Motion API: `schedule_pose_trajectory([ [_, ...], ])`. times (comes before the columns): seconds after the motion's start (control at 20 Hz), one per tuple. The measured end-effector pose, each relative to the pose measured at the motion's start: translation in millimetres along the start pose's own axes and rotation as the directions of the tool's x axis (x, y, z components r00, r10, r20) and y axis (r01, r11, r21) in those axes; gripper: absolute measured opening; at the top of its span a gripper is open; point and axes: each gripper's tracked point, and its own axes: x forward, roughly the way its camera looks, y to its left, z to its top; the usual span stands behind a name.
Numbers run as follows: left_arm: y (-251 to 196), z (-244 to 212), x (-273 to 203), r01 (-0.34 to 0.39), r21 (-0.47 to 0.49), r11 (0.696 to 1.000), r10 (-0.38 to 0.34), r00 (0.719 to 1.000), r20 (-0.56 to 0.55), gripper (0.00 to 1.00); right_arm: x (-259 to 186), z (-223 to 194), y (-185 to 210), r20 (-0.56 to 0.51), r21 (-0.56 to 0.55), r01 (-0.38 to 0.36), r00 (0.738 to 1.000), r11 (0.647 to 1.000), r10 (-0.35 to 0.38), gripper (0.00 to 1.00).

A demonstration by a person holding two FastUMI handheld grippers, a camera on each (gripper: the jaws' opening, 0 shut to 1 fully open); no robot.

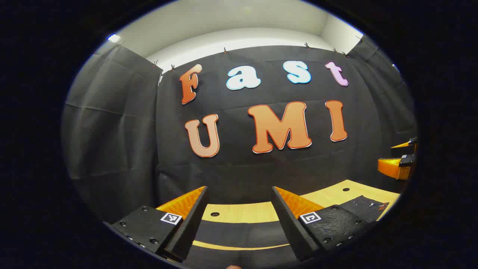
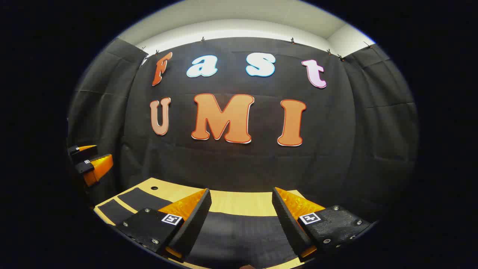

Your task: Grasp the waist and the cuffs of the jeans and fold them to make the two legs overlap; first hold the waist and fold one-third of the jeans toward the cuffs, then hold the cuffs and fold the remaining one-third in the same direction to finish folding.

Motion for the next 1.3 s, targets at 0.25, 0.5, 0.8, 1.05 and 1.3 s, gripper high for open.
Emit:
schedule_pose_trajectory([
  [0.25, -4, -1, -1, -0.008, 0.007, 1.000, 0.008, 1.000, 0.005, 1.00, 4, 1, 15, 0.012, -0.018, -0.047, 0.999, 0.999, 0.047, 0.98],
  [0.5, -3, -1, -9, -0.028, 0.004, 1.000, 0.028, 1.000, 0.002, 0.99, 5, 3, 12, 0.023, -0.010, -0.048, 0.999, 0.999, 0.049, 0.98],
  [0.8, -6, -4, -11, -0.036, 0.015, 0.999, 0.036, 0.999, -0.005, 1.00, 6, 3, 2, 0.025, 0.006, -0.026, 0.999, 1.000, 0.026, 0.94],
  [1.05, 11, -34, -3, -0.081, -0.037, 0.996, 0.077, 0.990, -0.117, 1.00, 10, -18, -30, -0.041, -0.003, 0.030, 0.999, 1.000, -0.030, 0.98],
  [1.3, 41, -81, 10, -0.176, -0.090, 0.980, 0.144, 0.948, -0.282, 0.99, 10, -58, -86, -0.171, -0.010, 0.127, 0.977, 0.992, -0.127, 0.98],
])
